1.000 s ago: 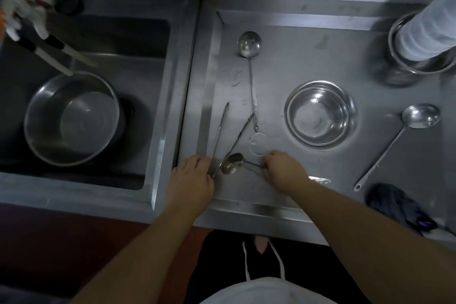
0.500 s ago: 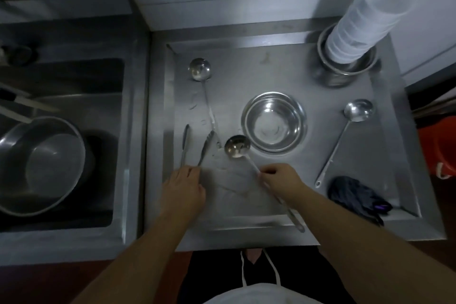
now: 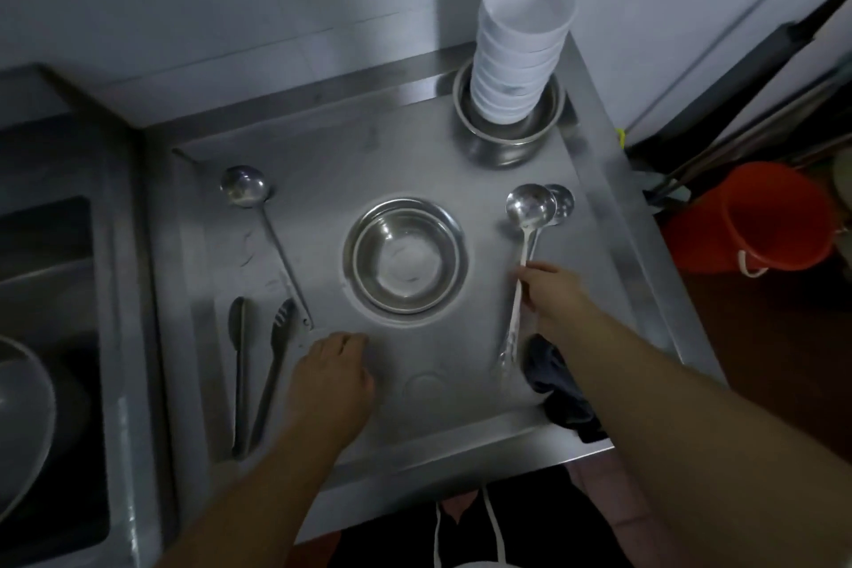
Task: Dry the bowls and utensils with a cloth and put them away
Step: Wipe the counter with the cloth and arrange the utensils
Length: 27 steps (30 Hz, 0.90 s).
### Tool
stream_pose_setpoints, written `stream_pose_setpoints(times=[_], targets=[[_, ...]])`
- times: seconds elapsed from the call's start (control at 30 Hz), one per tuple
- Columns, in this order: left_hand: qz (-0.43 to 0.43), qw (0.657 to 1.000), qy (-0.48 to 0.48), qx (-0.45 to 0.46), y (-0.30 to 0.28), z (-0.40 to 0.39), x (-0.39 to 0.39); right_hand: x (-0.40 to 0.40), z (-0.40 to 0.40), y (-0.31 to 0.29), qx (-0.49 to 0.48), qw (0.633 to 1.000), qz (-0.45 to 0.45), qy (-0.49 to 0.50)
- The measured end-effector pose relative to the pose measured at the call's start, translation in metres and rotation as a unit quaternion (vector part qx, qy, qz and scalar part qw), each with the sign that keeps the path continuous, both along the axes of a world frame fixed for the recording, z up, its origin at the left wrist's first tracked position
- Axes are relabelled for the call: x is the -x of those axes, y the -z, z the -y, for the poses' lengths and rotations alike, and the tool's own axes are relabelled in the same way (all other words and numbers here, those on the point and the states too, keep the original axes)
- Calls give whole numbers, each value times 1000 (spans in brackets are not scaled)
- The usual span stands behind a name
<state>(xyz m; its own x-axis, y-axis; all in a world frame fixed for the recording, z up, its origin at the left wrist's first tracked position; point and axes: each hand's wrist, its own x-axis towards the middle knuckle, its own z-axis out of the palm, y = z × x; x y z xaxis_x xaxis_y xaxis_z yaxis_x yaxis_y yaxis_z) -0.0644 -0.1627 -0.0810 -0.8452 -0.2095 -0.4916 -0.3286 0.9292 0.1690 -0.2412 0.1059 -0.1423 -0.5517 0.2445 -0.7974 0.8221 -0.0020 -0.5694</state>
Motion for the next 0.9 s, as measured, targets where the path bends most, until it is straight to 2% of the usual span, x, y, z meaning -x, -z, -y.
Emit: stream_pose_setpoints(times=[0.13,0.43,0.9], targets=[[7,1000,0,-2,2,-18,11,11,-11,14,21,999,16,33],[6,1000,-7,-12,7,-38,21,25,-19,37,18,999,33,29],[15,999,-22,-31,10,-36,-2,33,-19,32,-158,983,-21,-90]])
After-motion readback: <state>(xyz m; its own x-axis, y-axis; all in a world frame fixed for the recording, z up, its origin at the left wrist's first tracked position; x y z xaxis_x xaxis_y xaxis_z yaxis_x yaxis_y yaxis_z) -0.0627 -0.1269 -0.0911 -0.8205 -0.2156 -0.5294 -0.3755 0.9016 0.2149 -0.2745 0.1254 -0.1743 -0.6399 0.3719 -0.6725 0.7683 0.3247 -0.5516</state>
